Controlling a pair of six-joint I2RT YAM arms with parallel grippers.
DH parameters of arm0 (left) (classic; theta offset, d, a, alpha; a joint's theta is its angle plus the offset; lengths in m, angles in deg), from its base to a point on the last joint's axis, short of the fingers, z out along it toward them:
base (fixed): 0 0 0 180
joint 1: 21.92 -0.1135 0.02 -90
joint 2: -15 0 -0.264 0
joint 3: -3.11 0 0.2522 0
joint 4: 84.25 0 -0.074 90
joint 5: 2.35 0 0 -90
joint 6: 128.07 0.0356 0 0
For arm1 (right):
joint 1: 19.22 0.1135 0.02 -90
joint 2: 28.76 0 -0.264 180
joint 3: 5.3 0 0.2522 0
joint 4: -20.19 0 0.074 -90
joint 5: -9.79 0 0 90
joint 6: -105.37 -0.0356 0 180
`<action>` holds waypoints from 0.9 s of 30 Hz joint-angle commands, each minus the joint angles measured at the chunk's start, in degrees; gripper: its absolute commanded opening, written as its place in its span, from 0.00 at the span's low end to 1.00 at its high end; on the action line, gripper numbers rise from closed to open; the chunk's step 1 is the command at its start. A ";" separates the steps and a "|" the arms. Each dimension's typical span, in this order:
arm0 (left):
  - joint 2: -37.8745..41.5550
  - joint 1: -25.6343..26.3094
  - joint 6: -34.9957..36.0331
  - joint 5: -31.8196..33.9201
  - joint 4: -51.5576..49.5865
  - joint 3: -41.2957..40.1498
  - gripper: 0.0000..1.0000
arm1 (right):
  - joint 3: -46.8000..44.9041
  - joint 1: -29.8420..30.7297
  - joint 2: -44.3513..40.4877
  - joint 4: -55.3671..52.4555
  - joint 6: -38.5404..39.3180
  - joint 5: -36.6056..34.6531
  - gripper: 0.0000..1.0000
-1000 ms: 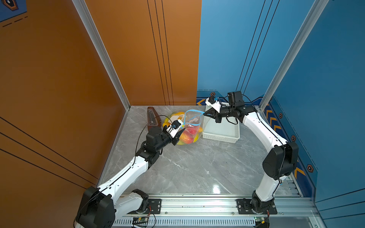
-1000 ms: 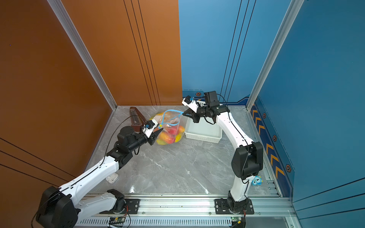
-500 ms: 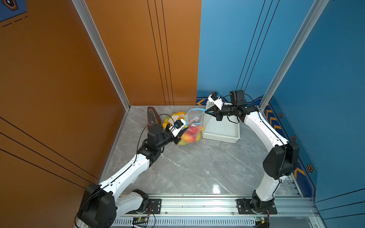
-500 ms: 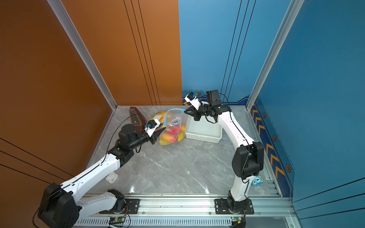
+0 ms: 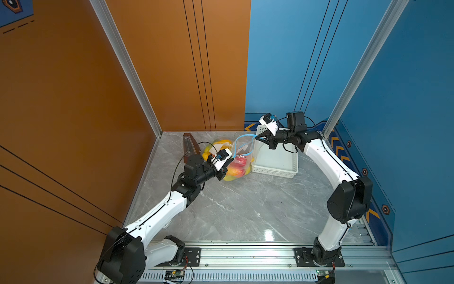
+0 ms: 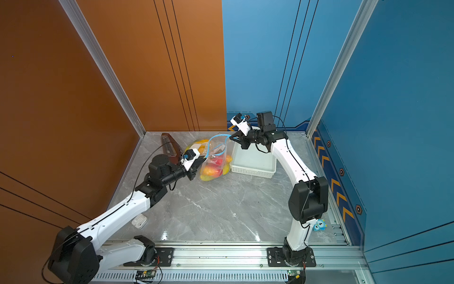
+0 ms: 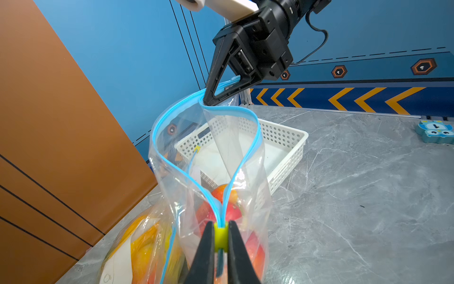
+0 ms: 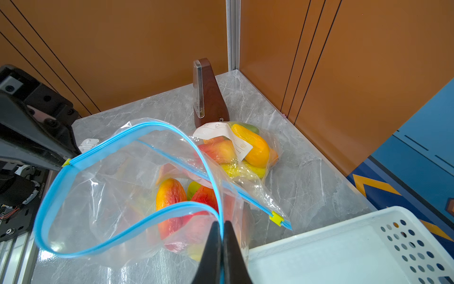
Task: Place the mango in a zip-top bag and seal the zipper
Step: Adjust the zipper food storage bag at the center of the board.
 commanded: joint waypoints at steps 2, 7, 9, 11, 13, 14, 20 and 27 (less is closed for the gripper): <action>2.37 -1.03 -3.00 -1.24 1.24 2.11 0.00 | -2.61 -0.61 -4.95 0.68 4.32 -2.59 0.17; 3.50 -3.48 -7.95 -1.99 1.16 5.63 0.00 | -6.78 -0.59 -10.51 1.99 9.65 -2.28 0.25; 3.43 -4.26 -9.85 -3.84 1.15 7.21 0.00 | -7.54 -0.37 -11.01 1.14 12.05 -1.06 0.31; 3.07 -4.53 -11.00 -4.19 0.89 8.66 0.00 | -7.72 -0.57 -10.38 -1.16 14.37 -0.64 0.33; 2.76 -4.72 -10.75 -4.79 -0.87 9.99 0.00 | -7.50 -0.80 -10.15 -2.77 15.06 0.34 0.33; 2.57 -4.67 -10.82 -5.22 -2.28 10.85 0.00 | -7.70 -0.80 -10.44 -2.89 15.37 0.97 0.35; 2.77 -5.51 -11.23 -9.14 -3.98 9.22 0.00 | -8.02 2.69 -12.54 -3.44 19.74 2.08 0.49; 6.07 -6.49 -7.36 -10.26 -8.31 4.89 0.00 | -5.65 9.34 -13.30 -5.70 23.86 11.23 0.65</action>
